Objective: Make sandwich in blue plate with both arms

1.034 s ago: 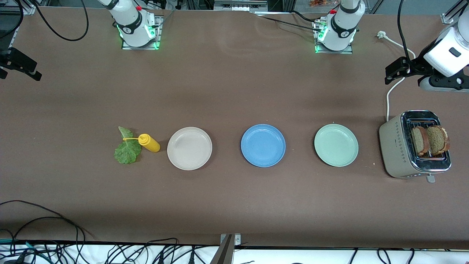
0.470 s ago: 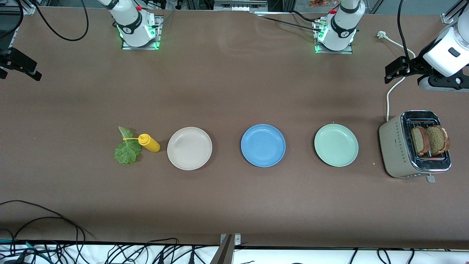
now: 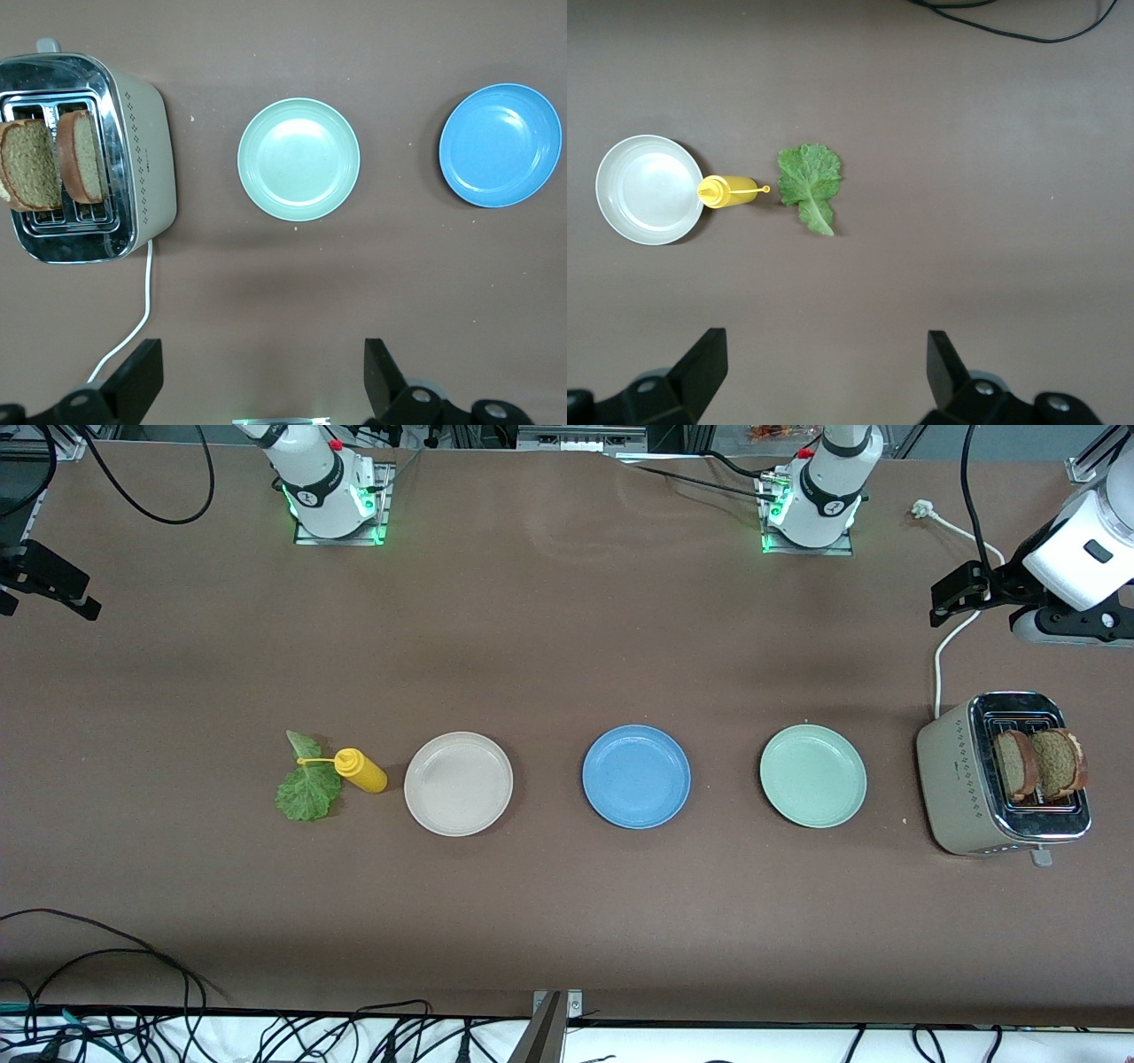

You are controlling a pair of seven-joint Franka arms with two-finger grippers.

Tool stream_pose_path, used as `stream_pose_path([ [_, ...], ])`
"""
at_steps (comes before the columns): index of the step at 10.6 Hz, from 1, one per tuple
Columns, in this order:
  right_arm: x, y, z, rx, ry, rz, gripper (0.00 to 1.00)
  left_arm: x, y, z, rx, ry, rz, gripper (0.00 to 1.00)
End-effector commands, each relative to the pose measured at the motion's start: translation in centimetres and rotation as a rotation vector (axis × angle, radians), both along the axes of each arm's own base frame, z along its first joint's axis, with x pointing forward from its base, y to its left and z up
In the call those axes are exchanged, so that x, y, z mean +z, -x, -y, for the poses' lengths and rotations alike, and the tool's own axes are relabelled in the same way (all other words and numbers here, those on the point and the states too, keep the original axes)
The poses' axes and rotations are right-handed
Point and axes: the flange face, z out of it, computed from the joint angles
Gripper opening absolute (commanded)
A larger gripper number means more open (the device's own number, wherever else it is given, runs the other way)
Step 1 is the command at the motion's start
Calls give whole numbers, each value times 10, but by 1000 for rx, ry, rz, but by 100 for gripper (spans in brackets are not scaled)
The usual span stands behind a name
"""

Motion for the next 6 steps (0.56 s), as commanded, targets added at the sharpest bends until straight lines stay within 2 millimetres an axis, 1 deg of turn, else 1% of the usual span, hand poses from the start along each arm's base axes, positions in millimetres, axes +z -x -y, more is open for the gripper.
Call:
stream_pose_path([
  [1, 6, -1, 0, 0, -15, -3, 100, 6, 3, -1, -23, -6, -1, 100],
  [6, 6, -1, -1, 0, -15, 0, 100, 7, 3, -1, -24, -8, 1, 100],
])
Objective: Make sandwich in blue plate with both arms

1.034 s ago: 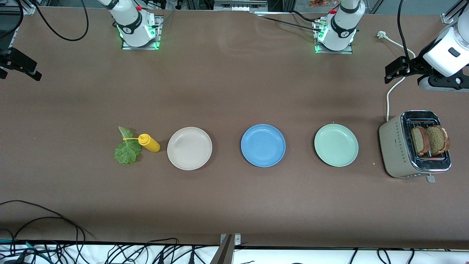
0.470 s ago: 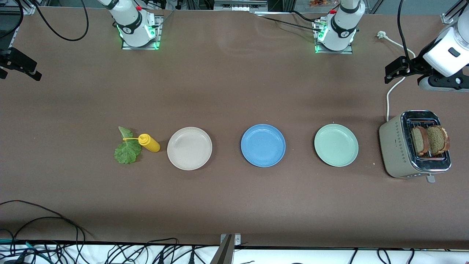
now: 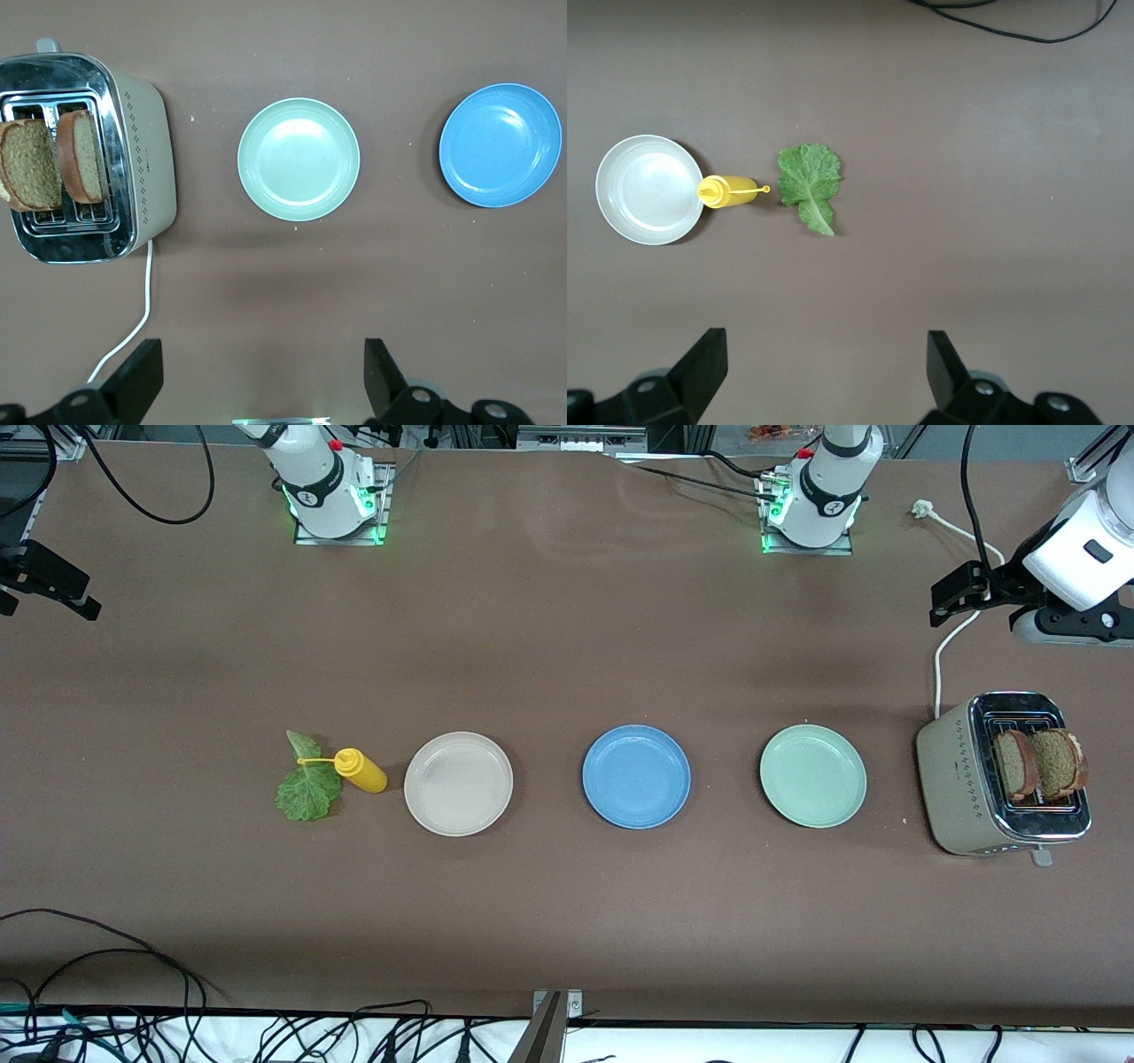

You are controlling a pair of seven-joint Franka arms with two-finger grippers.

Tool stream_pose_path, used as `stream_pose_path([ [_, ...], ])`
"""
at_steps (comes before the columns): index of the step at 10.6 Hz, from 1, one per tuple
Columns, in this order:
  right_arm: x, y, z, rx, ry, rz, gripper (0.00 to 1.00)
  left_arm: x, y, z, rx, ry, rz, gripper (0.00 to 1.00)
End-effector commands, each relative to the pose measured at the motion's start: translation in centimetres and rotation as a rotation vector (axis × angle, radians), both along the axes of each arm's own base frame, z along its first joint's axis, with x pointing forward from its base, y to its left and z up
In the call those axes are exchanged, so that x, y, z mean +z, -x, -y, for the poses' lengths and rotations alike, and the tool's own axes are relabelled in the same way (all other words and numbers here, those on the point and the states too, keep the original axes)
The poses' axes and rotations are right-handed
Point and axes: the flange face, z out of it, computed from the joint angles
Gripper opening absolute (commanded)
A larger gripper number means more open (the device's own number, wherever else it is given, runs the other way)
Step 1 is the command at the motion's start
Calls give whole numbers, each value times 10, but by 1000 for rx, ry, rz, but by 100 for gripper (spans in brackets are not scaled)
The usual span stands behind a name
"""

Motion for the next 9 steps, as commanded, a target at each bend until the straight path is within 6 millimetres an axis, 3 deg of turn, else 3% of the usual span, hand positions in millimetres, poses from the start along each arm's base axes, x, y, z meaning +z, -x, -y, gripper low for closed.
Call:
stream_pose_path([
  [1, 6, -1, 0, 0, -15, 1, 100, 7, 3, -1, -23, -8, -1, 100],
  [9, 6, -1, 0, 0, -15, 0, 100, 2, 1, -5, -23, -8, -10, 100],
])
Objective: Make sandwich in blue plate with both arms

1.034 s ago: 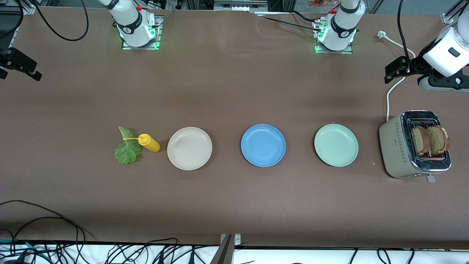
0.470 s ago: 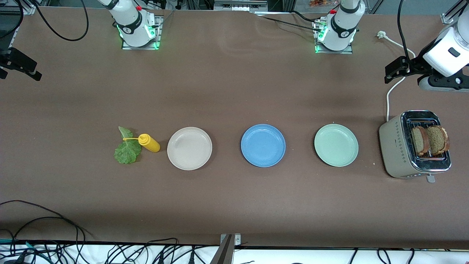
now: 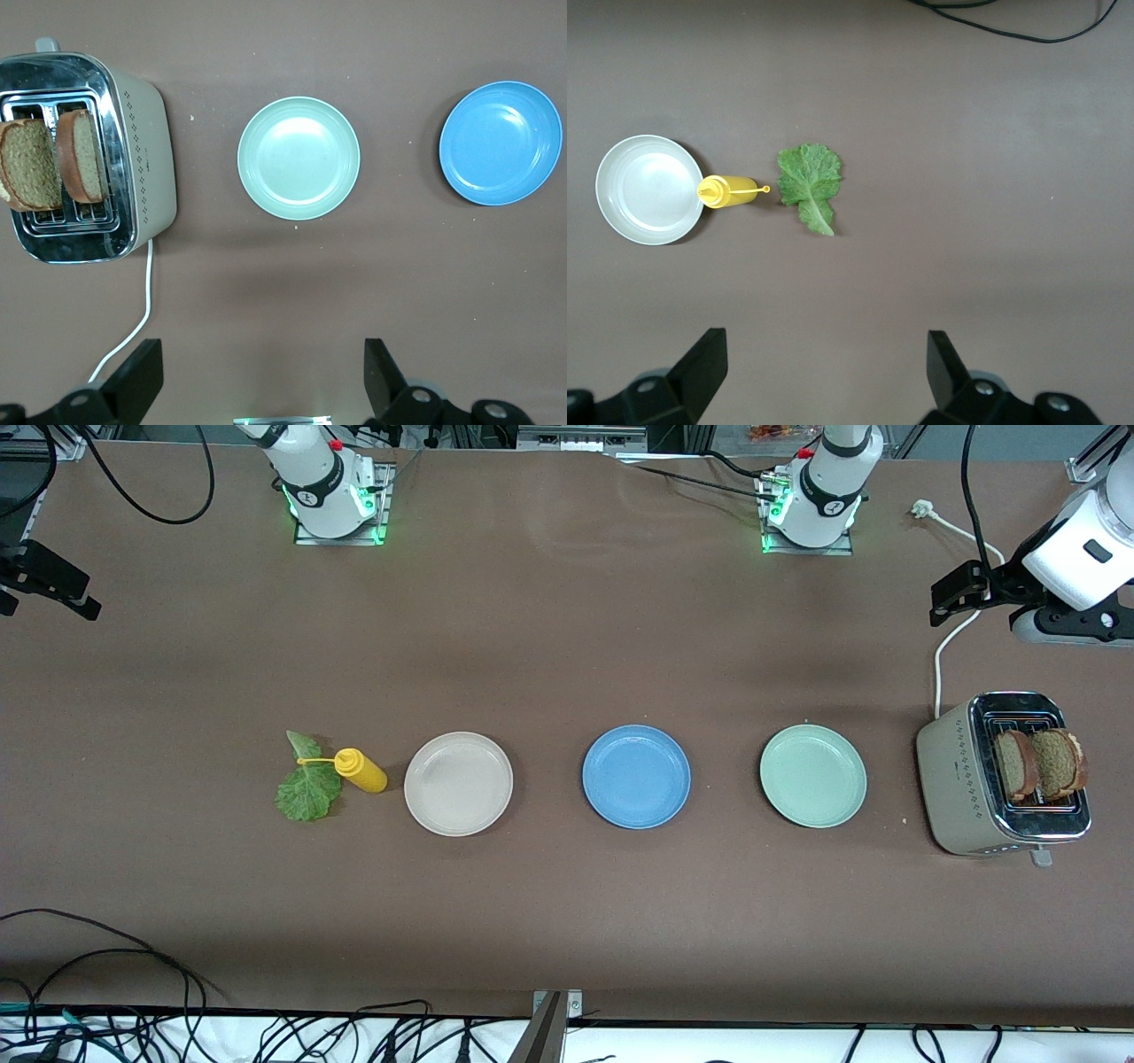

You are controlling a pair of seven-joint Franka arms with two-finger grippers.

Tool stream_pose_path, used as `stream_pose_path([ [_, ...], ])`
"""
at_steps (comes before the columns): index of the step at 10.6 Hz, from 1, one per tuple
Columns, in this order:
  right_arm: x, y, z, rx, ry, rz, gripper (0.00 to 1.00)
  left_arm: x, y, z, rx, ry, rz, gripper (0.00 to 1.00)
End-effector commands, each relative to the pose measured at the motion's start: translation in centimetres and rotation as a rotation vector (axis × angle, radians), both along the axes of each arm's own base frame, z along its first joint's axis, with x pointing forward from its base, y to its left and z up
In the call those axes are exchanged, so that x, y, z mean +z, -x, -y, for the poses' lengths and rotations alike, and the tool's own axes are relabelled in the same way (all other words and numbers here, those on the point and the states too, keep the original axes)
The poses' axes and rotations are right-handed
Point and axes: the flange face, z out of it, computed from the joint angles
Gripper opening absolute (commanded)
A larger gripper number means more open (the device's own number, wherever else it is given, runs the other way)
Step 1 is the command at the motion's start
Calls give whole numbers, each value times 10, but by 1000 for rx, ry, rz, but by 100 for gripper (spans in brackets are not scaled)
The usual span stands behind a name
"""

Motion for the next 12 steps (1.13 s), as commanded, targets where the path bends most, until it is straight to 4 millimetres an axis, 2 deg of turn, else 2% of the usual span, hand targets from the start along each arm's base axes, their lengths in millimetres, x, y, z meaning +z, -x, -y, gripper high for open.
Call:
stream_pose_path([
  [1, 6, -1, 0, 0, -15, -2, 100, 1, 0, -5, -19, -8, -9, 100],
  [4, 6, -1, 0, 1, -14, -3, 100, 1, -1, -8, -14, -11, -10, 100],
  [7, 6, -1, 0, 1, -14, -5, 100, -17, -12, -24, 10, -12, -41, 100],
  [9, 6, -1, 0, 2, -15, -5, 100, -22, -34, -36, 29, -6, -33, 100],
  [12, 6, -1, 0, 1, -14, -5, 100, -45, -70, -77, 46, 19, -38, 100],
])
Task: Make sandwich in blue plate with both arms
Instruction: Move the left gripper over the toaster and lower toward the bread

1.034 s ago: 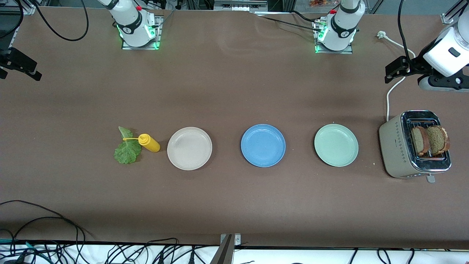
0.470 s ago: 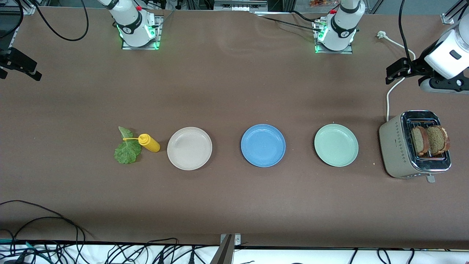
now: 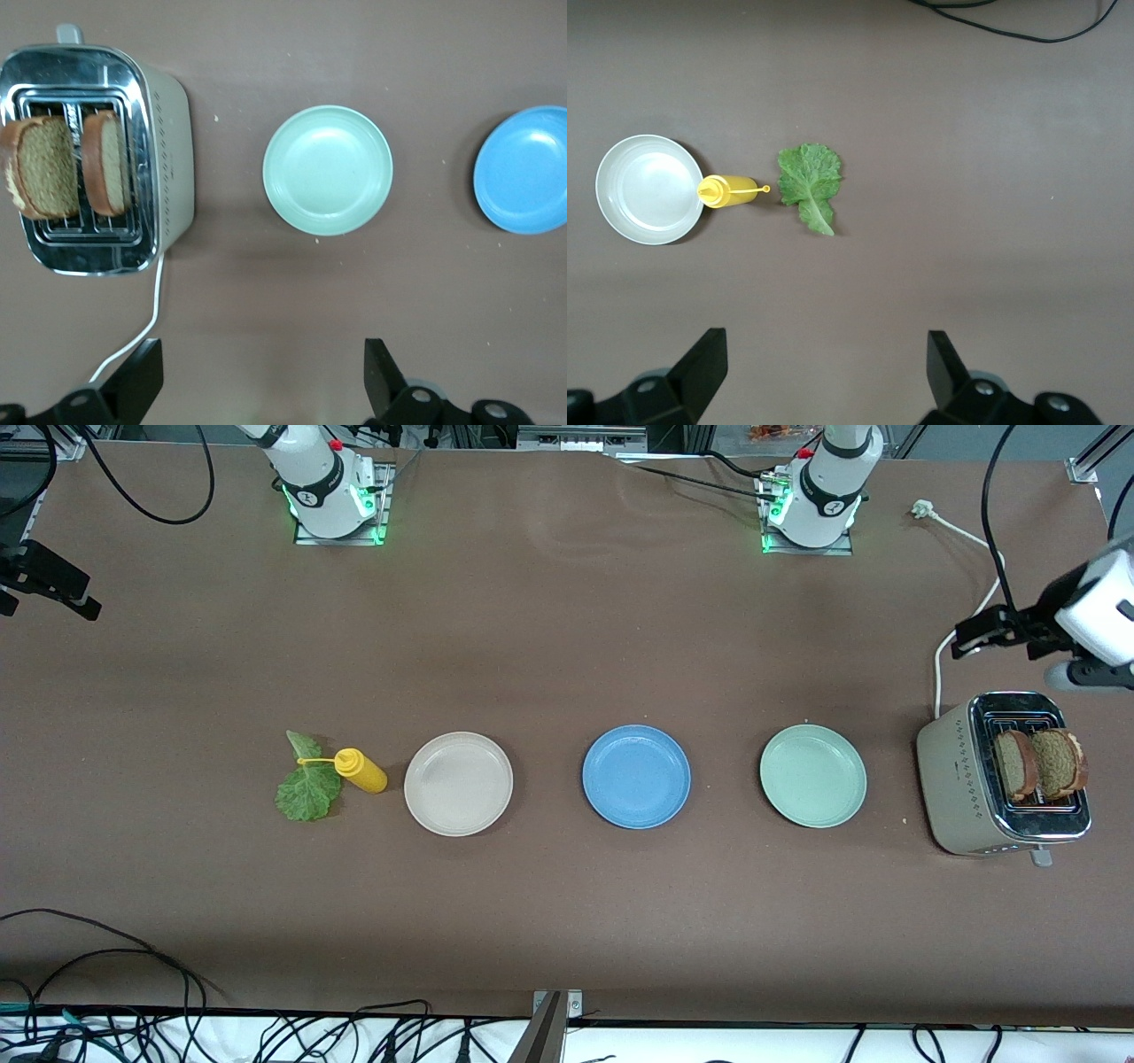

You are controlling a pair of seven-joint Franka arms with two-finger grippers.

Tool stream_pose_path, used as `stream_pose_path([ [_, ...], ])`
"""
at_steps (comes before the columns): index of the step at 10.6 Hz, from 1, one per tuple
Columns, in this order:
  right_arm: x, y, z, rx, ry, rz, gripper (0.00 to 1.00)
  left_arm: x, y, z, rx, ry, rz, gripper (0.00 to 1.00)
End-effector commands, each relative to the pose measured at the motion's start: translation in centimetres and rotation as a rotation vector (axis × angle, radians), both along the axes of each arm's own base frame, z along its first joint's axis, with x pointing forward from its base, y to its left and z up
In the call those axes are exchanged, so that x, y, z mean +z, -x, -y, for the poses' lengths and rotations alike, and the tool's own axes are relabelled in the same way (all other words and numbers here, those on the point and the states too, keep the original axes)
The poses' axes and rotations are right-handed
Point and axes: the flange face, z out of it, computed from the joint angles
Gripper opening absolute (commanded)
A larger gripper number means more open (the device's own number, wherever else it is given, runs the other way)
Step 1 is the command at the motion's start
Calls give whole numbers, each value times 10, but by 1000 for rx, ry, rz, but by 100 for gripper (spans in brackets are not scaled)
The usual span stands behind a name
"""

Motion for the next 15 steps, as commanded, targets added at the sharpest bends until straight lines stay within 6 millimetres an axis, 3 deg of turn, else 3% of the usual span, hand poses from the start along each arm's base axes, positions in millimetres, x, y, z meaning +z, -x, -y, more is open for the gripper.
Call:
stream_pose_path([
  [1, 6, -1, 0, 1, -14, -4, 100, -21, -43, -49, -76, 17, 29, 100],
  [4, 6, -1, 0, 1, -14, -4, 100, -58, -64, -100, -120, 23, 70, 100],
  [5, 6, 0, 0, 1, -15, -6, 100, -88, -75, -114, -107, 16, 57, 100],
  [8, 6, 0, 0, 3, -12, -6, 100, -148, -93, -158, -77, -24, 69, 100],
  [11, 6, 0, 0, 1, -14, -6, 100, -187, -90, -158, -93, -69, 2, 99],
  [12, 6, 0, 0, 1, -14, -6, 100, -198, -85, -159, -100, -78, -23, 92],
  [13, 6, 0, 0, 1, -14, -4, 100, -197, -86, -157, -131, -134, -36, 82],
  [15, 6, 0, 0, 1, -14, -6, 100, -198, -87, -147, -155, -153, -49, 49],
])
